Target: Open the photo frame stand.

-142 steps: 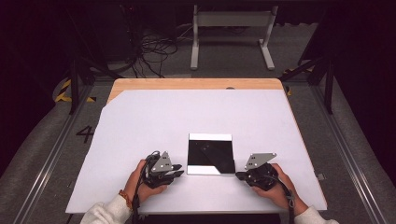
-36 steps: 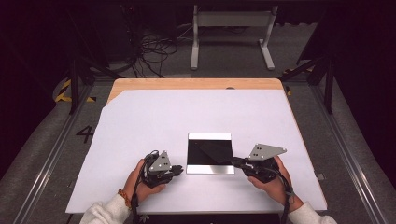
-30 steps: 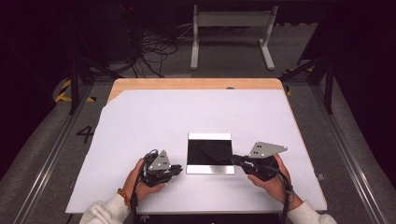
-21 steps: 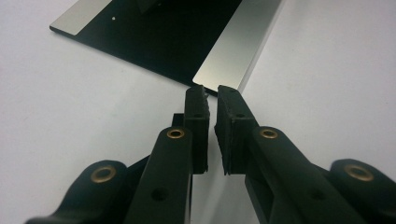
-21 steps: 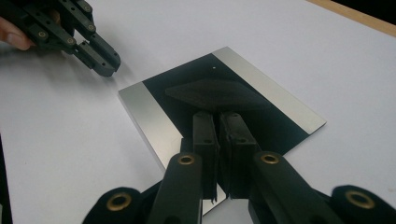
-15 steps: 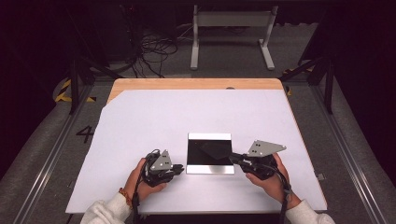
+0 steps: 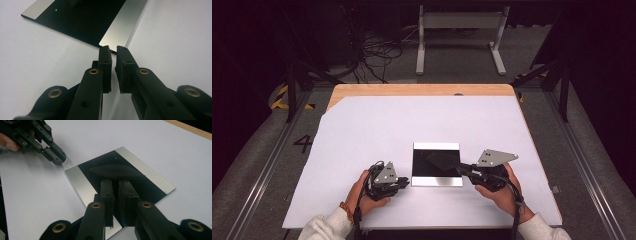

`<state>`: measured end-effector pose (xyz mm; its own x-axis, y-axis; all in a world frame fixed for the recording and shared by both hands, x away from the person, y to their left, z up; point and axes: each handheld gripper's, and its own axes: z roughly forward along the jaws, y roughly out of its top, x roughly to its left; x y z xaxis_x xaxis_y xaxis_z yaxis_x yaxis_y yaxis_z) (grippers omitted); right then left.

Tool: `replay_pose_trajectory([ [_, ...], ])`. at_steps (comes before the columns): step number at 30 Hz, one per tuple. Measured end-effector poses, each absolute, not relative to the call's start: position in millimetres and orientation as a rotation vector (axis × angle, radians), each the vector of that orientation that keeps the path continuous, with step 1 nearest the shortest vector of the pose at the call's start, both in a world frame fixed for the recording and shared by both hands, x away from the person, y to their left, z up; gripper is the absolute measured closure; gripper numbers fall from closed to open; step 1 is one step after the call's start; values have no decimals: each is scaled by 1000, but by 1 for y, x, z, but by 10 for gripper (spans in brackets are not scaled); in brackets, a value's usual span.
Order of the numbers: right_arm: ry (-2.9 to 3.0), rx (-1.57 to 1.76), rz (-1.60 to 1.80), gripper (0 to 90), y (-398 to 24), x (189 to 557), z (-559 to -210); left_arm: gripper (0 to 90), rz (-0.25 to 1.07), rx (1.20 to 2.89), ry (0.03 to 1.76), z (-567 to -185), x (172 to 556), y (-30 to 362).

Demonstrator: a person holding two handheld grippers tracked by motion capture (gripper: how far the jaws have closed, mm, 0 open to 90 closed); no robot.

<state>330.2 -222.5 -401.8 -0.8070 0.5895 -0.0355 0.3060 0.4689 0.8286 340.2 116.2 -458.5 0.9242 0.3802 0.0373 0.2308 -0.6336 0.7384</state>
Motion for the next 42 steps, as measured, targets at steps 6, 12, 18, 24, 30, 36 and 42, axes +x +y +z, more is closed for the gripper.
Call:
replay_pose_trajectory([
  [6, 2418, 763, 1270, 787, -223, 330, -402, 826, 246, 2277, 432, -458, 340, 116],
  [12, 2445, 768, 1268, 716, -221, 330, -403, 825, 247, 2277, 430, -458, 340, 117],
  [18, 2470, 795, 1278, 621, -220, 331, -405, 816, 256, 2282, 436, -458, 340, 119],
  [24, 2476, 839, 1310, 517, -221, 336, -407, 814, 273, 2307, 424, -458, 339, 117],
  [30, 2485, 944, 1386, 449, -221, 343, -406, 809, 278, 2316, 422, -458, 339, 116],
  [36, 2489, 1051, 1436, 391, -224, 350, -410, 799, 282, 2326, 414, -459, 338, 116],
  [42, 2503, 1113, 1484, 391, -227, 356, -412, 786, 281, 2329, 415, -459, 338, 115],
])
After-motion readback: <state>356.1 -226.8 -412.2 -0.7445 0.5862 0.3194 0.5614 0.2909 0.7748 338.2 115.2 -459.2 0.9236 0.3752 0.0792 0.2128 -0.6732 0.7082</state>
